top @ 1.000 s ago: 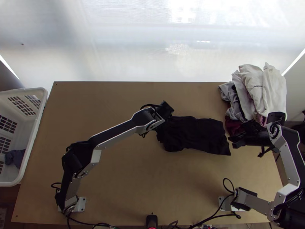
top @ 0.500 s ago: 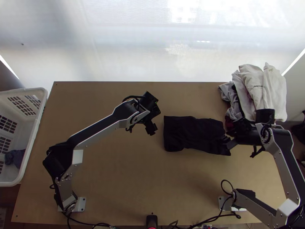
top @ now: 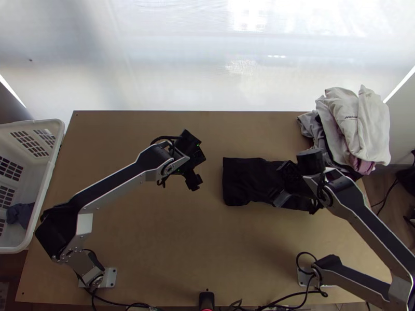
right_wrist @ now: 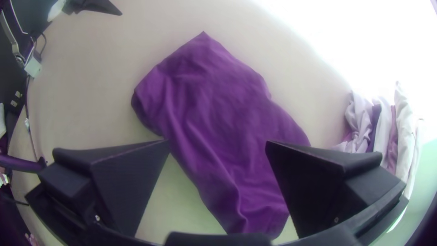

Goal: Fold the t-shirt

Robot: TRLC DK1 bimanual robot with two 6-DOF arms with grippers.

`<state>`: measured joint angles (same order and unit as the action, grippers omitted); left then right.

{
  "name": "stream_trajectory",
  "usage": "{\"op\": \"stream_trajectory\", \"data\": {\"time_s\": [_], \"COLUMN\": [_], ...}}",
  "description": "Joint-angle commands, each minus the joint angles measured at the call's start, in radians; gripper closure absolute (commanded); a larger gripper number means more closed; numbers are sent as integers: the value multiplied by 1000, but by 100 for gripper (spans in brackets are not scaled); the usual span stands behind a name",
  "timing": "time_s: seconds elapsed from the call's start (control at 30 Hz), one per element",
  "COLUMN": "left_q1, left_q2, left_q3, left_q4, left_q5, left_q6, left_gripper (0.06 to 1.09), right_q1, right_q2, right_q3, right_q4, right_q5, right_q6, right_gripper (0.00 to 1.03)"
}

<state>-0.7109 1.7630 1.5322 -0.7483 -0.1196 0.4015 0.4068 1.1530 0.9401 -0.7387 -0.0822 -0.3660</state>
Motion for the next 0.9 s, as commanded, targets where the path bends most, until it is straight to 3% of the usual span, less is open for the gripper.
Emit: {"op": "stream_trajectory", "data": {"time_s": [0.0, 0.13, 0.3, 0.43, 0.87], "left_q1": [33, 73, 108, 130, 159], "left_q2": [-56, -91, -142, -178, -200], "left_q3": [-60, -96, -155, -187, -215], "left_q4": [6, 17, 30, 30, 72], "left_q5": [11, 11, 11, 11, 11], "left_q6": [17, 33, 42, 53, 97], "left_gripper": [10, 10, 10, 10, 10], "right_q1": [173, 310, 428, 440, 458], "right_q2": [63, 136, 269, 375, 740], "right_q3": [16, 39, 120, 203, 534], "right_q4": [79, 128, 165, 163, -53], "right_q5": [117, 226, 334, 355, 369], "right_q6": [134, 249, 325, 371, 570], "right_gripper": [5, 5, 5, 5, 5]}}
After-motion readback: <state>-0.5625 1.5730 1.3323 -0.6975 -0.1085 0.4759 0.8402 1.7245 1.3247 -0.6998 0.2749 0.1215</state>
